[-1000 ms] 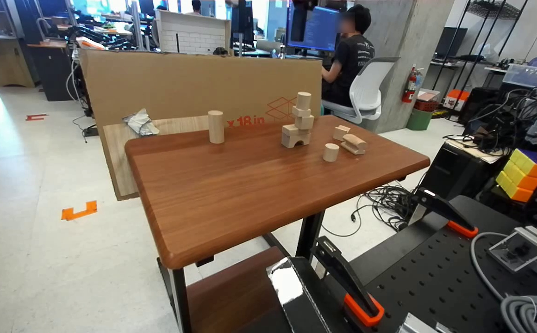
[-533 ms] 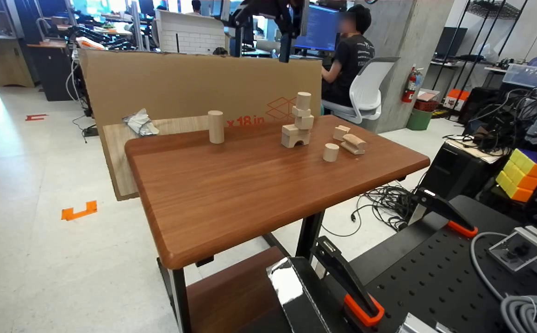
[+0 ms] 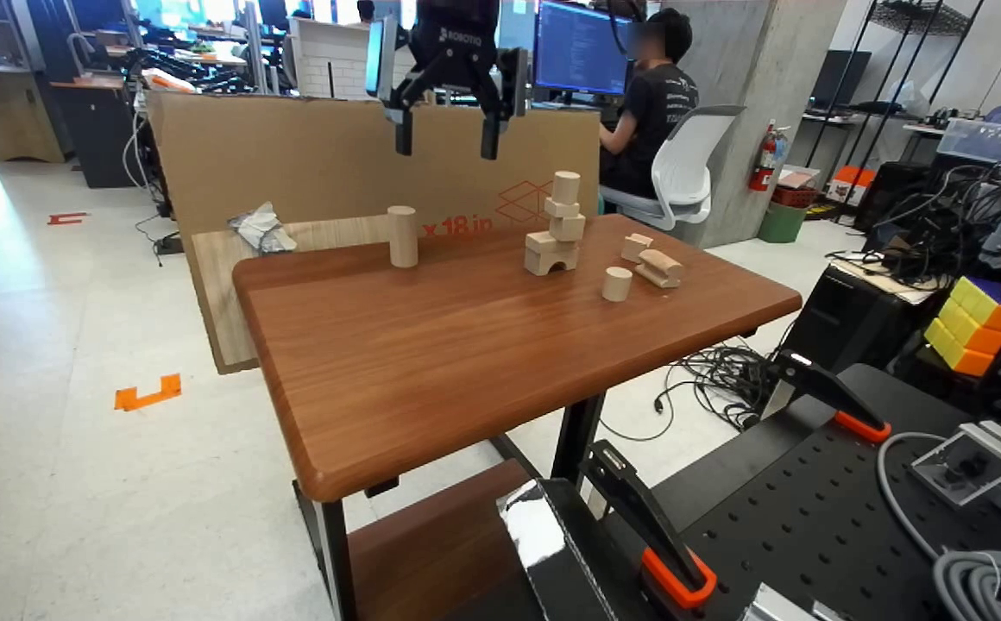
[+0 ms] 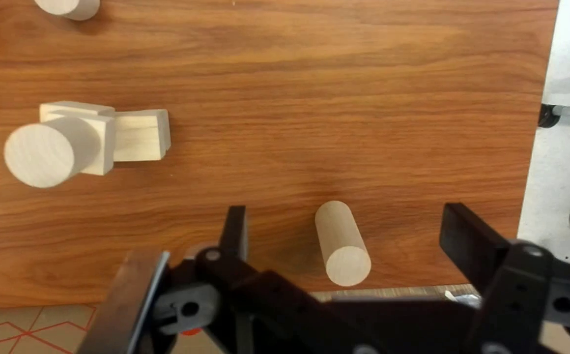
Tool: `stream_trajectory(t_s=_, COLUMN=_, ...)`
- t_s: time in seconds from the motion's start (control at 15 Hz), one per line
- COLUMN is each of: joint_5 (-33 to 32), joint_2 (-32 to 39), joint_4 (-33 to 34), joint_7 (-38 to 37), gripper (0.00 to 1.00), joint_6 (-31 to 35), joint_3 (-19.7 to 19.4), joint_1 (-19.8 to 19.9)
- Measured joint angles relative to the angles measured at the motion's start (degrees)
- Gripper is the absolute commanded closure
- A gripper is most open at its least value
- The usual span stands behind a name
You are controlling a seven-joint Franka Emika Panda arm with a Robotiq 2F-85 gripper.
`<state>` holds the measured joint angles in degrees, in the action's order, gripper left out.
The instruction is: Move the longer cylindrical block to the front
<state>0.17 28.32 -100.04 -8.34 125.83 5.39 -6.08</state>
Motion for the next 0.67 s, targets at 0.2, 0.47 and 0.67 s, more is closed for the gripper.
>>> stream_trajectory(t_s=0.2, joint_5=-0.9, joint_2=3.0, joint_4=3.8, joint_7=-0.1, gripper=0.00, joint_6=-0.3, joint_3=-0.1, joint_1=-1.3)
stream_trajectory(t_s=0.47, joint_5=-1.2, joint_2=5.9, joint_4=8.2, joint_7=-0.1, gripper=0.00, joint_6=-1.3, joint_3=-0.7, joint_1=-2.1)
stream_trajectory(t_s=0.67, joint_5=-1.2, joint_2=8.0, joint_4=10.6, joint_7=-0.1, gripper=0.00, joint_6=-2.6, joint_3=-1.2, joint_1=-2.1)
